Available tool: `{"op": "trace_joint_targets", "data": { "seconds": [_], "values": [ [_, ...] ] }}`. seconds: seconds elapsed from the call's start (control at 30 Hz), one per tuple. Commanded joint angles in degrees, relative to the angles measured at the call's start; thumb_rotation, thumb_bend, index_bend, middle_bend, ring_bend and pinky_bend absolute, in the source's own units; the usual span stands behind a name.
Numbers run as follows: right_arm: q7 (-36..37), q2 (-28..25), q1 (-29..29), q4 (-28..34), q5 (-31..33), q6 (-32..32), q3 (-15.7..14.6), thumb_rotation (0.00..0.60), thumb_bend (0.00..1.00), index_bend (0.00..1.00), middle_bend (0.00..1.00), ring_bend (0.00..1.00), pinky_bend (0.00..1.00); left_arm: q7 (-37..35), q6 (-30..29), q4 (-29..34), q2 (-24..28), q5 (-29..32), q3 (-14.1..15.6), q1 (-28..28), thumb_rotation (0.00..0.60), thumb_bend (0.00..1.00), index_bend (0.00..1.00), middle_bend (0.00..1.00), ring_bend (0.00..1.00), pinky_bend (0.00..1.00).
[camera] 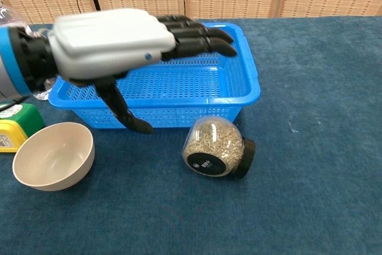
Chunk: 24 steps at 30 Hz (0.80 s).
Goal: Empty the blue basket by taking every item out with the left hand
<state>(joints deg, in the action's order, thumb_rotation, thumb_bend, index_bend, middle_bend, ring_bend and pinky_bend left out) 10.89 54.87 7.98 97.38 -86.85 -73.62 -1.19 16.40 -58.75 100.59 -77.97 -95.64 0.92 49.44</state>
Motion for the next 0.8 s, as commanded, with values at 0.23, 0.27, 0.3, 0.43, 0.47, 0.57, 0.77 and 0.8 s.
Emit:
{"op": "trace_joint_targets", "data": {
  "seconds": [0.23,0.27,0.3,0.43,0.47,0.57,0.77,0.8],
  "values": [
    [-0.26,-0.08,-0.31,0.48,-1.95,-0.94,-0.65,0.6,0.0,0.0,0.0,0.0,0.0,3.47,-11.15,8.02,14.86,10.43,1.81,-12.04,0.6,0.0,0.0,0.0,0.0,0.0],
    [-0.47,0.01,-0.33,0.47,-2.26,-1.03,-0.76,0.6,0.0,0.0,0.0,0.0,0.0,4.03,-12.98,9.14,16.63,10.73,2.63,-13.9,0.6,0.0,0.0,0.0,0.0,0.0],
    [-0.61,0.07,-0.34,0.47,-2.43,-1.09,-0.82,0.6,0.0,0.0,0.0,0.0,0.0,3.97,-13.99,9.59,17.44,10.63,3.05,-14.9,0.6,0.0,0.0,0.0,0.0,0.0],
    [-1.07,0.28,-0.45,0.63,-3.17,-1.42,-1.1,0.6,0.0,0.0,0.0,0.0,0.0,1.53,-18.58,9.2,19.61,9.54,4.23,-18.78,0.6,0.0,0.0,0.0,0.0,0.0],
    [-1.16,0.29,-0.5,0.68,-3.41,-1.54,-1.2,0.6,0.0,0.0,0.0,0.0,0.0,0.55,-19.86,8.66,20.1,9.1,4.51,-19.82,0.6,0.0,0.0,0.0,0.0,0.0],
    [-1.38,0.29,-0.69,0.88,-4.02,-1.99,-1.44,0.6,0.0,0.0,0.0,0.0,0.0,-2.22,-23.68,6.58,21.42,8.81,4.8,-22.86,0.6,0.0,0.0,0.0,0.0,0.0],
    [-1.35,0.05,-1.08,1.32,-5.17,-3.1,-1.78,0.6,0.0,0.0,0.0,0.0,0.0,-8.58,-30.18,0.57,21.09,9.82,4.37,-28.77,0.6,0.0,0.0,0.0,0.0,0.0],
    [-1.35,0.0,-1.14,1.38,-5.37,-3.29,-1.82,0.6,0.0,0.0,0.0,0.0,0.0,-9.32,-30.87,-0.22,20.83,10.14,4.43,-29.66,0.6,0.0,0.0,0.0,0.0,0.0]
  ]
}}
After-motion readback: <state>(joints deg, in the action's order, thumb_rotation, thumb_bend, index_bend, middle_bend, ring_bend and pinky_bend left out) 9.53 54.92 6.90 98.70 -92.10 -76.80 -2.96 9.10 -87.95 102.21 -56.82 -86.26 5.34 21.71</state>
